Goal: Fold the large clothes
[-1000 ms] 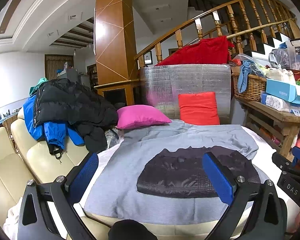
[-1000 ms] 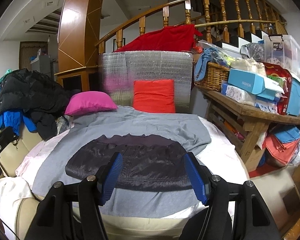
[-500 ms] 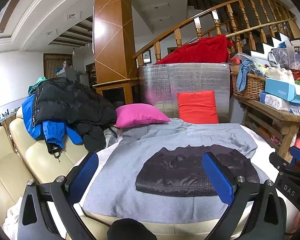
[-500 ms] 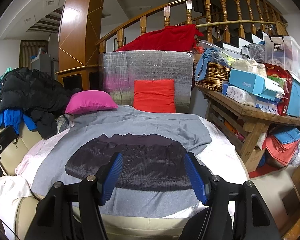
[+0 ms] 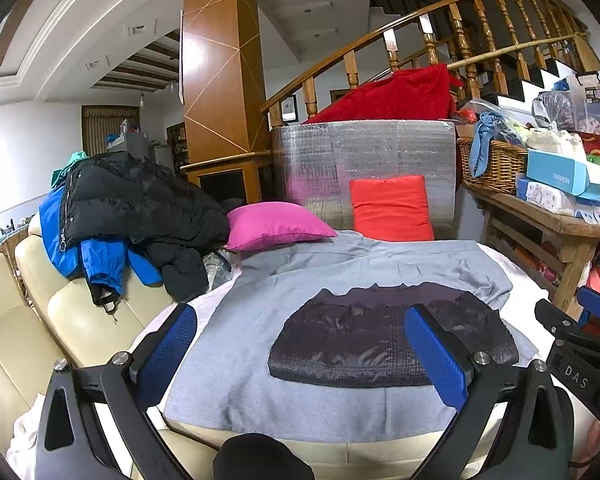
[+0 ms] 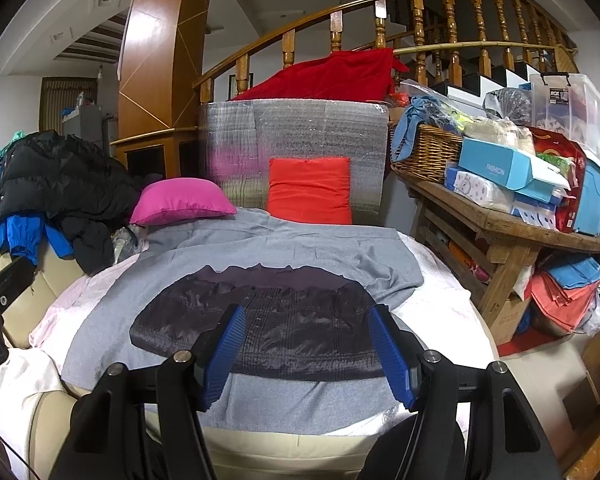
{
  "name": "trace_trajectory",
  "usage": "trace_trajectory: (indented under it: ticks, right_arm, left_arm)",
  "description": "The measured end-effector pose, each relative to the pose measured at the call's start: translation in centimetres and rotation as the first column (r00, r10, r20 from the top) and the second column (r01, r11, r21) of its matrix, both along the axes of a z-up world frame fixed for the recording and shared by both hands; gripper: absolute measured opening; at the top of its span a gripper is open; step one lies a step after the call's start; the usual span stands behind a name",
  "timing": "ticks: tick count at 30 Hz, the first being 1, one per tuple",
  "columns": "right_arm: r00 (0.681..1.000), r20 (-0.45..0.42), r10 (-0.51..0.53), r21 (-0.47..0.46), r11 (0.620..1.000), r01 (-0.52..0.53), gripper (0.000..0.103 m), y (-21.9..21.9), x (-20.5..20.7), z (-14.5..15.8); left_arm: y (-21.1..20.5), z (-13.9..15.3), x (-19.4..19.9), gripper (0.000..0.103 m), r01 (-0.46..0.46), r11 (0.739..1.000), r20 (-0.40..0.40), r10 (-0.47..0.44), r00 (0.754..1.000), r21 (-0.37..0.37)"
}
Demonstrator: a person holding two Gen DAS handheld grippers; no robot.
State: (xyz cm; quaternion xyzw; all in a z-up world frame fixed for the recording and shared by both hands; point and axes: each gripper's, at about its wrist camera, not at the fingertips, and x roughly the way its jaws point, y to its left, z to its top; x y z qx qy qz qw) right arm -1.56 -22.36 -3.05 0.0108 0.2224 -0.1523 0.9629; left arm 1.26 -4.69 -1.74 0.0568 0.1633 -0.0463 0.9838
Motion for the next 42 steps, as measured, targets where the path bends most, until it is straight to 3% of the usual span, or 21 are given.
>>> trace_trajectory:
  ticks: [42]
  right_arm:
    - [0.994, -0.094, -0.055, -0.036, 0.998, 0.052, 0.068, -2.6, 5.1, -2.8]
  left_arm:
    - [-2.9, -4.3, 7.3, 0.103, 0.037, 0.999, -0.137, -0.033, 0.99, 0.027]
